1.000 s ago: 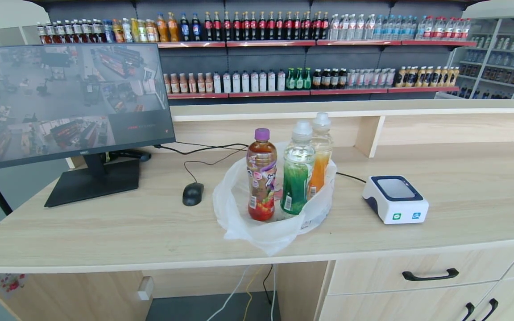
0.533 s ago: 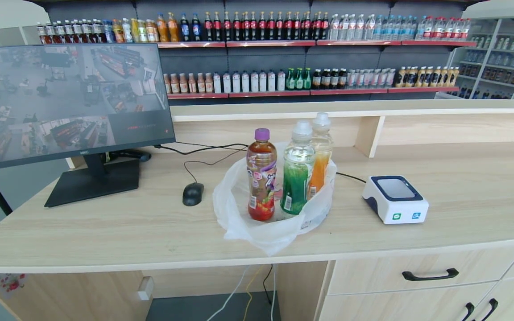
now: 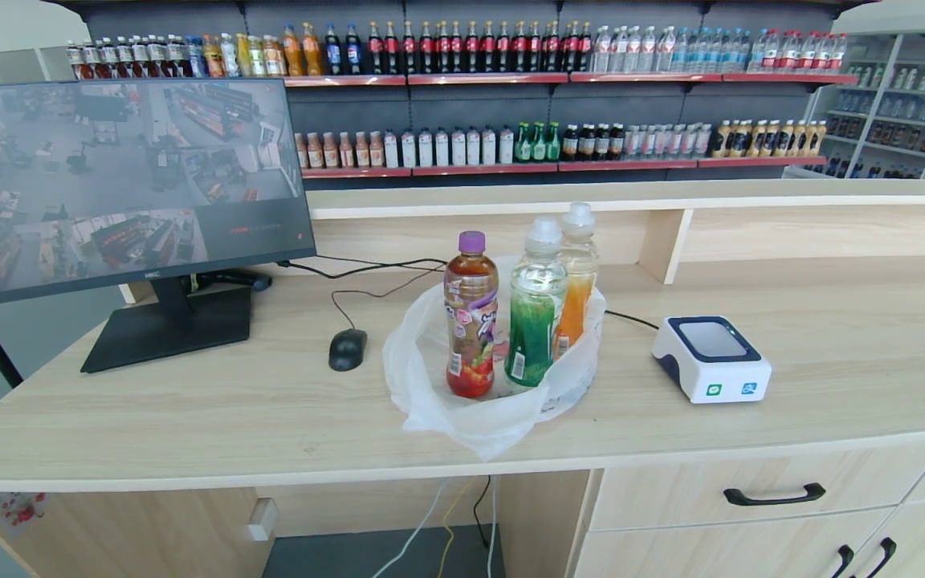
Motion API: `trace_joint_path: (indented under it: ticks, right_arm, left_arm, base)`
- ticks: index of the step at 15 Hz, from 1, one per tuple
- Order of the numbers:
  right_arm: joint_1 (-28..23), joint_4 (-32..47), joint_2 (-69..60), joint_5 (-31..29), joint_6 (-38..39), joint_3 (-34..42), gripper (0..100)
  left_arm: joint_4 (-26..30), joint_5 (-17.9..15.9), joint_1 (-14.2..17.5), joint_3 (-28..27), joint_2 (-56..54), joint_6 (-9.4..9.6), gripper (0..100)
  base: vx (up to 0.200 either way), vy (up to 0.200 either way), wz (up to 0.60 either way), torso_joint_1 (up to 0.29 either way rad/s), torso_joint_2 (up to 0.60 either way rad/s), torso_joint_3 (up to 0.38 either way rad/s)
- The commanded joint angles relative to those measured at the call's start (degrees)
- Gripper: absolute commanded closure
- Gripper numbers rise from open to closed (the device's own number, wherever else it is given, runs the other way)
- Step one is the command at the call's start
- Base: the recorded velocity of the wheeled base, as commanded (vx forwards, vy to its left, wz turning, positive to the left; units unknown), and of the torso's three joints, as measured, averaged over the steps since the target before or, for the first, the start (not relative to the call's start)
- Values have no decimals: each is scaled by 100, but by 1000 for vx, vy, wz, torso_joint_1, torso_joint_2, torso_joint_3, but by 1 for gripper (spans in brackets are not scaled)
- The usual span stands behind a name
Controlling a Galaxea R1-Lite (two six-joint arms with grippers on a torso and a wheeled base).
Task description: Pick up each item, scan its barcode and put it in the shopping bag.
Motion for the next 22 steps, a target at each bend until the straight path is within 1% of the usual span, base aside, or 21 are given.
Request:
trace_joint_path:
  ticks: [1, 4, 10, 17, 18, 19, 22]
  right_arm:
    - [-6, 0, 0, 1, 13, 35, 0]
    - [-6, 0, 0, 1, 13, 35, 0]
    - [-6, 0, 0, 1, 4, 35, 0]
    - [-6, 0, 0, 1, -40, 35, 0]
    - [-6, 18, 0, 36, -453, 26, 0]
    - [-6, 18, 0, 115, -524, 26, 0]
    - [-6, 18, 0, 107, -427, 26, 0]
  left_arm:
    - [-1, 1, -2, -1, -2, 2, 0]
    - [-1, 1, 6, -1, -2, -15, 0]
    - [-1, 1, 6, -1, -2, 11, 0]
    - [-1, 1, -2, -1, -2, 11, 0]
    - [-1, 1, 6, -1, -2, -7, 0]
    - [-1, 1, 6, -1, -2, -7, 0]
    - [-1, 1, 6, -1, -2, 11, 0]
  base:
    - [0, 0, 0, 0, 0, 0]
    - [-200, 0, 0, 10, 2, 2]
    - [0, 0, 0, 0, 0, 0]
    - [0, -200, 0, 1, 5, 2]
    - [0, -200, 0, -7, 2, 2]
    - [0, -200, 0, 7, 7, 2]
    - [0, -200, 0, 5, 1, 4]
